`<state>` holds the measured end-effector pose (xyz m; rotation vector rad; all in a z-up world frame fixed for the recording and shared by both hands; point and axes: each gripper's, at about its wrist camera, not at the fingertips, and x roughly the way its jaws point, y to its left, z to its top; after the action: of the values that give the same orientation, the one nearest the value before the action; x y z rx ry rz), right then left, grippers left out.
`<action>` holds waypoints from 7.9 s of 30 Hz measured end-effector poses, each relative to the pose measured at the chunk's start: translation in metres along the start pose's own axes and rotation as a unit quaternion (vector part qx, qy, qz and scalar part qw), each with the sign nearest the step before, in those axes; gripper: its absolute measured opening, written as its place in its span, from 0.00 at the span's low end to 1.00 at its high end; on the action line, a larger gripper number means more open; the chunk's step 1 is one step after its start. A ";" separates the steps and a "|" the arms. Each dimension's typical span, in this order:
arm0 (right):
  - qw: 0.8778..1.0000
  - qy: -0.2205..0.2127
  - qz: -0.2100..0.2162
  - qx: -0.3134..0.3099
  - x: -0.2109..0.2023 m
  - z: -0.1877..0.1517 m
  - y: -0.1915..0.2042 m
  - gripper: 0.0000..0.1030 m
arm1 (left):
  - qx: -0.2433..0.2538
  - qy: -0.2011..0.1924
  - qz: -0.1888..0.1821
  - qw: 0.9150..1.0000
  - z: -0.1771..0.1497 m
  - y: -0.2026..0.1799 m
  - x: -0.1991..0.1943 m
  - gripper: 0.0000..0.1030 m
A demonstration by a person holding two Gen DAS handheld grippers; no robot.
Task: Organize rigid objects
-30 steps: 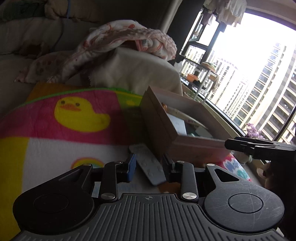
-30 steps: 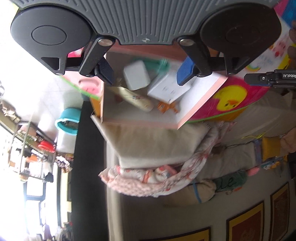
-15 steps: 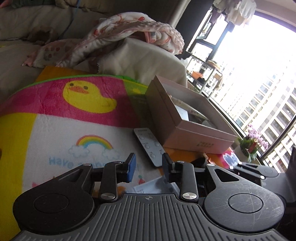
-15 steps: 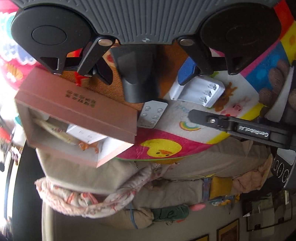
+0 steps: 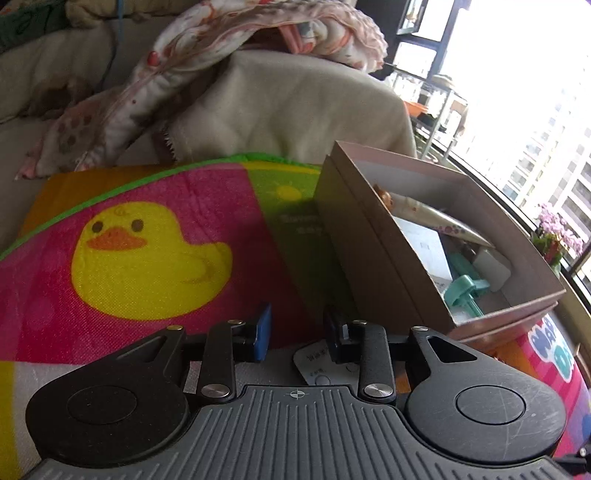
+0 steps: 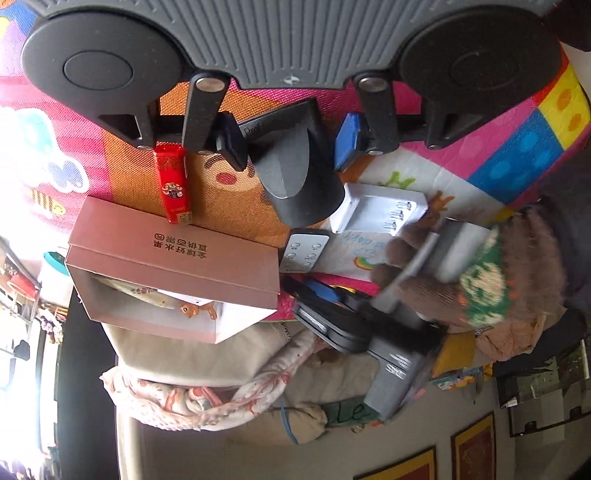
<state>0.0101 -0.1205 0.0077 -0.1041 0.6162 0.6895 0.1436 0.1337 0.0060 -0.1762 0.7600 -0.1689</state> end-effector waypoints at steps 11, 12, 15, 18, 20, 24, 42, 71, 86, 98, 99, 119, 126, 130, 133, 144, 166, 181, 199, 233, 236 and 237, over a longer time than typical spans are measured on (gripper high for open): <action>0.991 -0.011 0.004 0.136 -0.006 0.004 -0.043 0.58 | 0.047 0.031 -0.081 0.995 -0.043 -0.023 -0.040 0.31; 0.989 -0.013 0.001 0.146 -0.008 0.005 -0.048 0.58 | 0.057 0.031 -0.087 0.994 -0.047 -0.027 -0.044 0.31; 0.986 -0.029 -0.020 0.161 -0.012 0.010 -0.061 0.58 | 0.086 0.044 -0.113 0.989 -0.056 -0.041 -0.050 0.32; 0.985 -0.035 -0.059 0.157 -0.012 0.017 -0.071 0.61 | 0.100 0.061 -0.154 0.981 -0.065 -0.055 -0.054 0.33; 0.985 -0.034 -0.089 0.145 -0.008 0.020 -0.077 0.62 | 0.110 0.065 -0.165 0.978 -0.068 -0.064 -0.058 0.33; 0.980 -0.020 -0.104 0.167 0.000 0.014 -0.093 0.64 | 0.095 0.051 -0.171 0.979 -0.072 -0.067 -0.074 0.33; 0.999 -0.033 -0.010 -0.039 -0.014 0.000 -0.013 0.80 | -0.035 0.021 -0.136 0.990 -0.119 0.010 -0.118 0.35; 0.963 -0.049 -0.070 0.255 -0.023 -0.013 -0.104 0.86 | 0.159 -0.003 -0.051 0.986 -0.123 -0.111 -0.101 0.67; 0.963 -0.037 -0.083 0.254 -0.018 -0.012 -0.105 0.86 | 0.109 -0.029 0.024 0.993 -0.122 -0.084 -0.092 0.51; 0.989 -0.027 -0.120 0.078 -0.009 0.010 -0.054 0.88 | 0.083 -0.045 0.015 0.995 -0.124 -0.074 -0.094 0.52; 0.990 -0.031 -0.129 0.041 -0.008 0.015 -0.044 0.88 | 0.074 -0.047 0.009 0.996 -0.124 -0.071 -0.094 0.52; 0.996 0.082 -0.038 -0.001 -0.014 0.019 -0.011 0.46 | 0.052 -0.055 -0.006 0.997 -0.124 -0.065 -0.095 0.52; 0.997 0.010 -0.071 0.039 -0.032 0.038 -0.037 0.46 | 0.052 -0.055 -0.006 0.997 -0.124 -0.065 -0.095 0.52; 0.989 0.029 -0.126 0.076 0.003 0.044 -0.071 0.46 | 0.052 -0.055 -0.006 0.997 -0.124 -0.065 -0.095 0.52; 0.986 0.054 -0.097 0.123 0.028 0.043 -0.090 0.43 | 0.051 -0.055 -0.006 0.997 -0.124 -0.065 -0.095 0.52; 0.988 0.085 -0.122 0.036 0.018 0.027 -0.061 0.22 | 0.069 -0.050 0.009 0.996 -0.124 -0.072 -0.093 0.52; 0.993 -0.019 -0.117 0.026 -0.090 0.044 -0.057 0.22 | 0.134 -0.133 -0.068 0.980 -0.044 -0.114 -0.137 0.51; 0.987 -0.040 -0.135 0.078 0.002 0.126 -0.098 0.65 | 0.005 -0.103 -0.065 0.993 0.025 -0.077 -0.028 0.49; 0.993 0.044 -0.082 -0.065 -0.030 -0.011 0.000 0.84 | -0.059 -0.042 0.000 0.997 -0.095 -0.048 -0.096 0.49; 0.986 0.063 -0.140 0.067 -0.019 -0.021 -0.071 1.00 | 0.089 -0.041 0.018 0.995 -0.090 -0.119 -0.047 0.42; 0.986 0.067 -0.135 0.066 -0.019 -0.021 -0.072 1.00 | 0.098 -0.034 0.007 0.995 -0.100 -0.117 -0.061 0.42; 0.986 0.069 -0.134 0.066 -0.019 -0.021 -0.072 1.00 | 0.099 -0.033 0.003 0.995 -0.104 -0.115 -0.065 0.42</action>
<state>0.0333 -0.1934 -0.0064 -0.1092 0.7632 0.3822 0.0146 0.0259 0.0010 0.0082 0.6740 -0.2311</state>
